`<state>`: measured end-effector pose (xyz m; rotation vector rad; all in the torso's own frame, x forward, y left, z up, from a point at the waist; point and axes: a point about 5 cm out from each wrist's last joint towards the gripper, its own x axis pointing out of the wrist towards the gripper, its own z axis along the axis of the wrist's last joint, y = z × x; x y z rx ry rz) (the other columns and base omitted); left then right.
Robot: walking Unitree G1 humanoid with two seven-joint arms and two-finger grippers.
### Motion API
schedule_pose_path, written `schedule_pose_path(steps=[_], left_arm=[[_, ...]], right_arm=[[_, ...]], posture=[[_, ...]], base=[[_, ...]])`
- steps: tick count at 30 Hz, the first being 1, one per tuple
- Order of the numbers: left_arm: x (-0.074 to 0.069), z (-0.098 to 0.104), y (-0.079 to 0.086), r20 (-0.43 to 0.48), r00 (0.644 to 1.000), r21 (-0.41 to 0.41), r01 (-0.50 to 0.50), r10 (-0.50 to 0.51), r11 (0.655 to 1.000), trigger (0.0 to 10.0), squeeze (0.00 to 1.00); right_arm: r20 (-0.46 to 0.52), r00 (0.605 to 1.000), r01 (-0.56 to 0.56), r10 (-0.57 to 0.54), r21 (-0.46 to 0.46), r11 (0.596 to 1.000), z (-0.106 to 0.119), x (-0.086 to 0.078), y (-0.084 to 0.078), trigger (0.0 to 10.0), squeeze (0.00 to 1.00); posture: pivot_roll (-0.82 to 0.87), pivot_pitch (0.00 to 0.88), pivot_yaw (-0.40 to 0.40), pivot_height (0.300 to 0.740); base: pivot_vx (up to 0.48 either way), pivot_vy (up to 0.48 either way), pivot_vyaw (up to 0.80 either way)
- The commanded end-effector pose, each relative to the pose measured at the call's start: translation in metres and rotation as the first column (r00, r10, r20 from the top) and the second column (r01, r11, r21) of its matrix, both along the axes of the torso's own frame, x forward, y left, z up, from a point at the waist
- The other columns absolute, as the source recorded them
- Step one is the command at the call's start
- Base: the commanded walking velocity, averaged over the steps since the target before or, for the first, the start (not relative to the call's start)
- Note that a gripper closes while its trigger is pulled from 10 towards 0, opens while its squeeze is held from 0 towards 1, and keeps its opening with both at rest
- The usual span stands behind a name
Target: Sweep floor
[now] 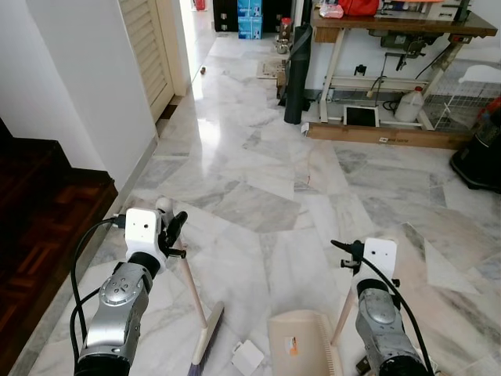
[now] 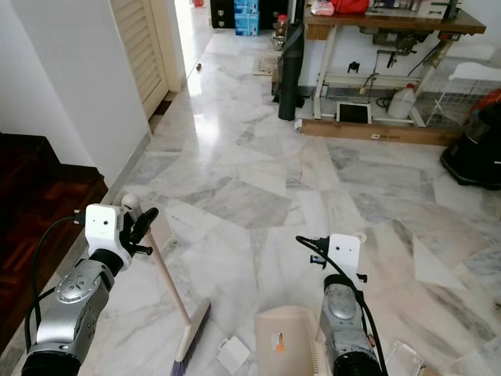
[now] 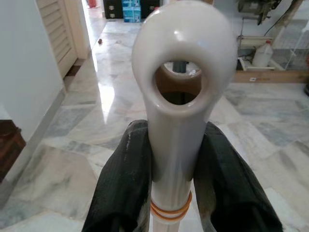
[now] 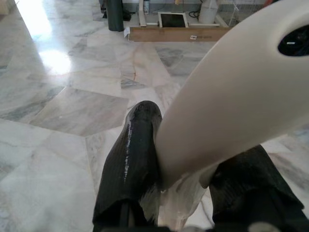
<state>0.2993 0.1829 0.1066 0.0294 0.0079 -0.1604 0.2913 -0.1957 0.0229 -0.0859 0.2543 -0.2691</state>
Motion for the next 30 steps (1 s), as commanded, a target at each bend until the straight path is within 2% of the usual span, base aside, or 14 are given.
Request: schedule_pose_path(steps=[1, 3, 5, 11, 14, 18, 20, 26, 28, 29, 30], left_arm=[[0.003, 0.002, 0.005, 0.017, 0.999, 0.043, -0.029, 0.028, 0.999, 10.0, 0.00], [0.007, -0.007, 0.015, -0.017, 0.993, 0.103, -0.111, 0.113, 0.989, 10.0, 0.00], [0.010, -0.010, 0.020, -0.026, 0.988, 0.131, -0.148, 0.153, 0.980, 10.0, 0.00], [0.016, -0.014, 0.020, -0.048, 0.985, 0.156, -0.154, 0.164, 0.976, 10.0, 0.00], [0.022, -0.021, 0.014, -0.083, 0.986, 0.155, -0.131, 0.145, 0.979, 10.0, 0.00], [0.026, -0.026, 0.006, -0.114, 0.985, 0.078, -0.118, 0.127, 0.990, 10.0, 0.00], [0.030, -0.024, -0.001, -0.109, 0.988, -0.006, -0.114, 0.112, 0.993, 10.0, 0.00], [0.033, -0.026, -0.014, -0.142, 0.989, -0.039, -0.050, 0.044, 0.998, 10.0, 0.00], [0.034, -0.029, -0.018, -0.169, 0.985, -0.096, -0.034, 0.018, 0.995, 10.0, 0.00], [0.034, -0.029, -0.018, -0.169, 0.985, -0.096, -0.034, 0.018, 0.995, 10.0, 0.00], [0.035, -0.030, -0.020, -0.187, 0.982, -0.149, -0.032, 0.004, 0.988, 10.0, 0.00]], right_arm=[[0.019, 1.000, 0.006, -0.007, 0.005, 1.000, 0.002, 0.002, 0.001, 10.0, 0.00], [0.020, 1.000, 0.004, -0.004, 0.004, 1.000, 0.001, 0.002, 0.001, 10.0, 0.00], [0.021, 1.000, 0.004, -0.004, 0.004, 1.000, 0.002, 0.003, 0.001, 10.0, 0.00], [0.023, 1.000, 0.007, -0.007, 0.002, 1.000, 0.002, 0.003, 0.000, 10.0, 0.00], [0.025, 1.000, 0.006, -0.006, -0.001, 1.000, 0.002, 0.004, 0.000, 10.0, 0.00], [0.026, 1.000, 0.005, -0.005, -0.002, 1.000, 0.002, 0.004, -0.001, 10.0, 0.00], [0.027, 1.000, 0.007, -0.007, -0.005, 1.000, 0.002, 0.003, -0.002, 10.0, 0.00], [0.025, 1.000, 0.012, -0.012, -0.011, 1.000, 0.002, 0.003, -0.004, 10.0, 0.00], [0.021, 1.000, 0.007, -0.007, -0.015, 1.000, 0.002, 0.004, -0.005, 10.0, 0.00], [0.021, 1.000, 0.007, -0.007, -0.015, 1.000, 0.002, 0.004, -0.005, 10.0, 0.00], [0.019, 1.000, 0.005, -0.005, -0.017, 1.000, 0.003, 0.004, -0.006, 10.0, 0.00]], posture=[[-0.03, 0.000, 0.024, 0.740], [-0.03, 0.000, 0.022, 0.740], [-0.03, 0.000, 0.022, 0.740], [-0.03, 0.000, 0.021, 0.740], [-0.03, 0.000, 0.019, 0.740], [-0.04, 0.000, 0.020, 0.740], [-0.05, 0.000, 0.020, 0.740], [-0.05, 0.000, 0.014, 0.740], [-0.05, 0.000, 0.011, 0.740], [-0.05, 0.000, 0.011, 0.740], [-0.05, 0.000, 0.009, 0.740]], base=[[0.000, 0.000, 0.00], [0.000, 0.000, 0.00], [0.000, 0.000, 0.00], [0.000, 0.000, 0.00], [0.000, 0.000, 0.00], [0.000, 0.000, 0.00], [0.000, 0.000, 0.00], [0.000, 0.000, 0.00], [0.000, 0.000, 0.00], [0.000, 0.000, 0.00], [0.000, 0.000, 0.00]])
